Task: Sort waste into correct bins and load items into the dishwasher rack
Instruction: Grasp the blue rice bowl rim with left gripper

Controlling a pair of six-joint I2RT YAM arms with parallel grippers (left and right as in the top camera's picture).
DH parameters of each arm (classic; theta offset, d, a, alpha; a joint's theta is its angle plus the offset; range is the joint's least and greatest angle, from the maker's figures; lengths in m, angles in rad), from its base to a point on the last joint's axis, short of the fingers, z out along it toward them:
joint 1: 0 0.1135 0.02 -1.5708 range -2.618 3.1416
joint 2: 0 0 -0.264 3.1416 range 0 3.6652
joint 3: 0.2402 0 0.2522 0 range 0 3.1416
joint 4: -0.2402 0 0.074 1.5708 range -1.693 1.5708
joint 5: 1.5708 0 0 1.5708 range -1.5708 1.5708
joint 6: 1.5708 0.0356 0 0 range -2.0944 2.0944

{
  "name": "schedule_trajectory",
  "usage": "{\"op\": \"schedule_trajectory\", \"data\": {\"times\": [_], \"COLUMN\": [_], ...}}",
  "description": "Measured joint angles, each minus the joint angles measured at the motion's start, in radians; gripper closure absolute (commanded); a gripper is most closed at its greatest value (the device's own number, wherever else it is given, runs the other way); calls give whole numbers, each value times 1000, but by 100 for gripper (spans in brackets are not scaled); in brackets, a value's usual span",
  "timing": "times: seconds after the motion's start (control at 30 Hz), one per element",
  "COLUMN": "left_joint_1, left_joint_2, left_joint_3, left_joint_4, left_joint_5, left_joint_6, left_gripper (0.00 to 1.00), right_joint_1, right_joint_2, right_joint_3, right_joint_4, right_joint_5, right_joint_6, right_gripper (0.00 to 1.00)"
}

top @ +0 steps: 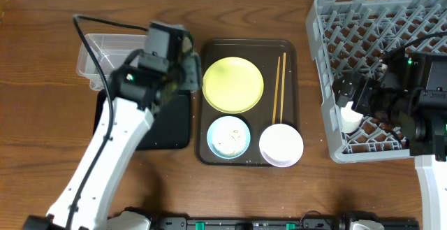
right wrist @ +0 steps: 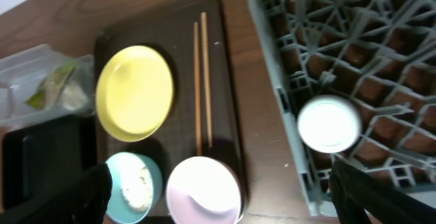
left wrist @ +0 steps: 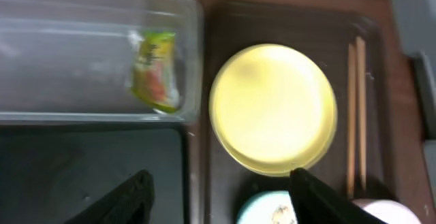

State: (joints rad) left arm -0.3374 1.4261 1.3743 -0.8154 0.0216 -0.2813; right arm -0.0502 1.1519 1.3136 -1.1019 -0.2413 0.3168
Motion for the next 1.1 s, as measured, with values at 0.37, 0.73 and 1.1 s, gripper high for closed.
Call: {"op": "schedule_trajectory", "data": {"times": [0.37,0.73,1.1], "left_joint_1": [-209,-318,-352], "left_joint_2": [13,13,13], "left_joint_3": [-12,-12,-12], "left_joint_4": [-146,-150,-121], "left_joint_5": [-2,-2,55], "left_joint_6": [27,-41,-90], "left_gripper": [39,36,13], "right_joint_1": [0,0,0], "right_joint_2": [0,0,0], "right_joint_3": [0,0,0], "right_joint_4": [0,0,0], "right_joint_5": [33,34,34], "right_joint_6": [0,0,0], "right_gripper": [1,1,1]}}
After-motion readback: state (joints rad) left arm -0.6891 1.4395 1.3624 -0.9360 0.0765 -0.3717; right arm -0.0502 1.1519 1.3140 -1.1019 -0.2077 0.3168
